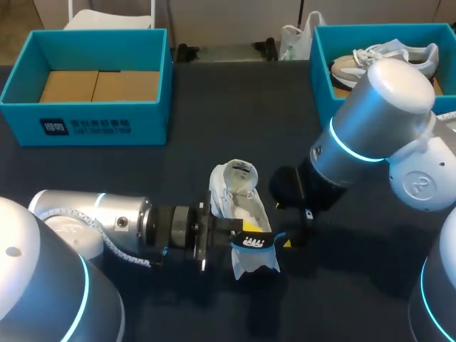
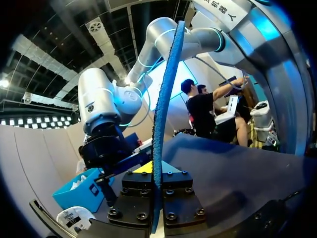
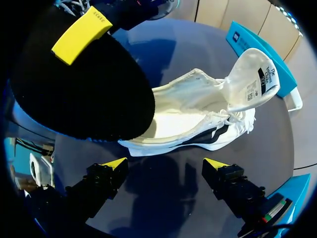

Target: Take the shoe out of the shoebox, open the shoe tongue, remove and reinsert the insole, then place the shoe into the shoebox

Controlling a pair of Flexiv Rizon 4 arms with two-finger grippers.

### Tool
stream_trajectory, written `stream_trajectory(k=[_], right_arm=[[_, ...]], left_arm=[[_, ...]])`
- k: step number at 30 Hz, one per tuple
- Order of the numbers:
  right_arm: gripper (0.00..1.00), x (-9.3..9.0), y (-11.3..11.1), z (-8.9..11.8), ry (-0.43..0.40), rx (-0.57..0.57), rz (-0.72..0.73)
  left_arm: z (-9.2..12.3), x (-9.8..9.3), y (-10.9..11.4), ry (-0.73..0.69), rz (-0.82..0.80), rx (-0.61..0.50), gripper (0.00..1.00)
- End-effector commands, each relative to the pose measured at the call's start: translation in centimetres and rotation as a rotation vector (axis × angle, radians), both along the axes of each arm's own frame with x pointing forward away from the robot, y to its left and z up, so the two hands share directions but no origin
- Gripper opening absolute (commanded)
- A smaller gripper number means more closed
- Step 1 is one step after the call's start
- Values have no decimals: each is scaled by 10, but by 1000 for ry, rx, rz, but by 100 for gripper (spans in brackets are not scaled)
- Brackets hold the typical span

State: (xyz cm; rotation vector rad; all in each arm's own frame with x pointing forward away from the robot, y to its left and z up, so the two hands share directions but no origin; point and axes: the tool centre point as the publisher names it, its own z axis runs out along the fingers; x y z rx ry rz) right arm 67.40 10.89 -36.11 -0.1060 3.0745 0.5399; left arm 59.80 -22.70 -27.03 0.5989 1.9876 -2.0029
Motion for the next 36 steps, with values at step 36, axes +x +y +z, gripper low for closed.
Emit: stream_trajectory(k=[36], right_arm=[[100,-1,1,-1,-3,-2,-1]], left_arm=[[-31,16,-8,20,99,20,0]])
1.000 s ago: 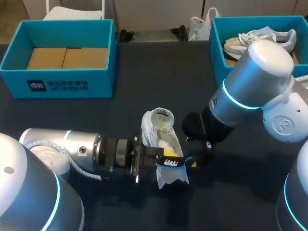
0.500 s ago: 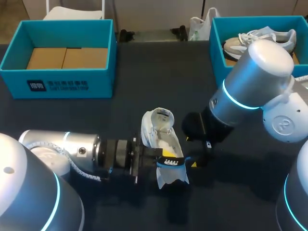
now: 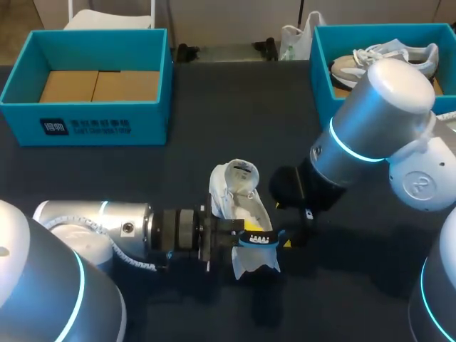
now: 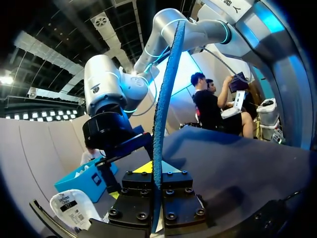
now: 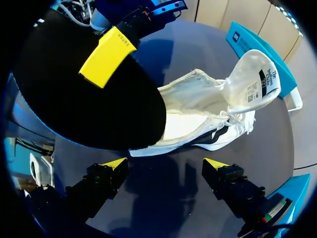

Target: Take the shoe out of the shoebox, open the shoe tongue, remove and reinsert the insole, then place the shoe into the shoebox

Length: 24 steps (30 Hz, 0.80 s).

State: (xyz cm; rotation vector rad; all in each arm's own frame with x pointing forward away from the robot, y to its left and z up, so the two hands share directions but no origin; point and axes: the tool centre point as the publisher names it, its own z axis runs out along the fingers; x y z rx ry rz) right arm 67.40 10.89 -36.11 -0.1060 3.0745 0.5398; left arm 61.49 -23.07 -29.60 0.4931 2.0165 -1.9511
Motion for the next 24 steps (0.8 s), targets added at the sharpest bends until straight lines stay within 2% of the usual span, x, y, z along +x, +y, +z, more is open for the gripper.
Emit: stream_trajectory(k=[1,14,24], right_arm=[[100,-1,1,-1,-3,-2,-1],[100,-1,1,-1,-3,-2,-1],[100,-1,1,-1,-3,-2,-1]], left_arm=[[-6,-1,-4,-5,22,-1,0],[-18,6,-3,11,53,20,0],[-7,4,2,42,24,-6,0]])
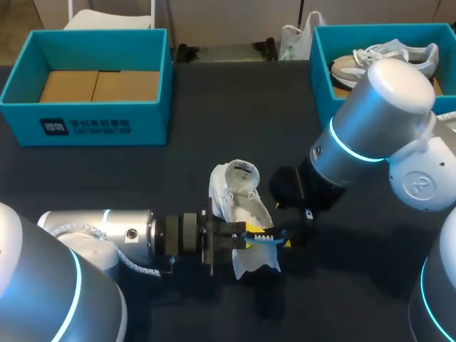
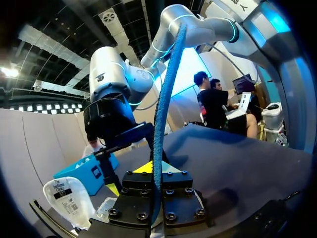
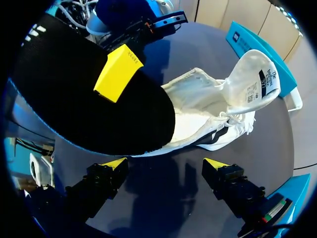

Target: Take the shoe out of the shoebox, open the shoe tongue, remove and reinsert the insole, then place the shoe into the shoebox

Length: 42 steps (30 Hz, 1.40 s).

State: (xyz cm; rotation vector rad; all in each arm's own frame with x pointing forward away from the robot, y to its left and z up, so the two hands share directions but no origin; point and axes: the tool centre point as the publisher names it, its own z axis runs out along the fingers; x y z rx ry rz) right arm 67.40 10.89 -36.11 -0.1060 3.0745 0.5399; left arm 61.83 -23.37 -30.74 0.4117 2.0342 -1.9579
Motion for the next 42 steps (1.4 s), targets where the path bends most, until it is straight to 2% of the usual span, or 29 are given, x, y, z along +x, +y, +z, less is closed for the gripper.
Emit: stream_trajectory(k=[1,14,22,34,42], right_arm=[[100,-1,1,-1,-3,-2,-1],[100,-1,1,-1,-3,-2,-1],[100,-1,1,-1,-3,-2,-1],[100,-1,1,-1,-3,-2,-1],[100,-1,1,-1,-3,-2,-1]], left_arm=[[6,0,5,-10,-18,-6,0],[10,-1,3,-60,-19,-22,0],[-10,9,1,-71,17,21,0],[-28,28,5,-40,84,67,0],[-40,34,6,-94,110,121,0]])
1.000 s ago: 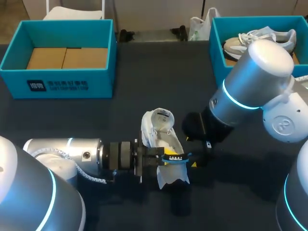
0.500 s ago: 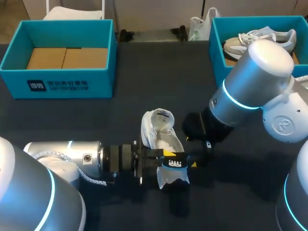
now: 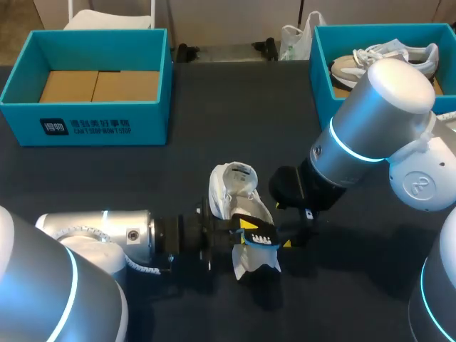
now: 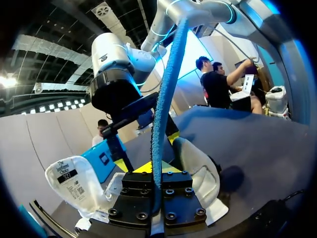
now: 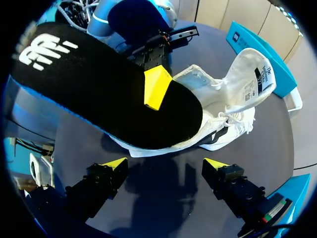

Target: Take the shoe out of the shoebox, open the shoe tongue, remove and reinsert the insole, then place the shoe into the shoebox

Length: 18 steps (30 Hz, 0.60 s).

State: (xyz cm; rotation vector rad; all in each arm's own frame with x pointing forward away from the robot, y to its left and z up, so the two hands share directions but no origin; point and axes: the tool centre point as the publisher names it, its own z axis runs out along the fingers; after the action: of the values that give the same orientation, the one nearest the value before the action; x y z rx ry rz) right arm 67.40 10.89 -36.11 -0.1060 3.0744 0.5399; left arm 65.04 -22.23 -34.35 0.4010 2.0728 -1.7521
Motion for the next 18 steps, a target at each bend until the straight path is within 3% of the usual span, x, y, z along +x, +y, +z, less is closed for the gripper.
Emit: stream_trajectory(k=[1,13,16,18], right_arm=[[100,-1,1,-1,-3,-2,-1],[100,-1,1,-1,-3,-2,-1],[100,-1,1,-1,-3,-2,-1],[100,-1,1,-1,-3,-2,-1]], left_arm=[[-5,4,-6,-20,14,19,0],[3,1,-2,8,10,43,0],[7,0,-1,5,2,38,22],[9,-1,-1,2,-3,34,29]])
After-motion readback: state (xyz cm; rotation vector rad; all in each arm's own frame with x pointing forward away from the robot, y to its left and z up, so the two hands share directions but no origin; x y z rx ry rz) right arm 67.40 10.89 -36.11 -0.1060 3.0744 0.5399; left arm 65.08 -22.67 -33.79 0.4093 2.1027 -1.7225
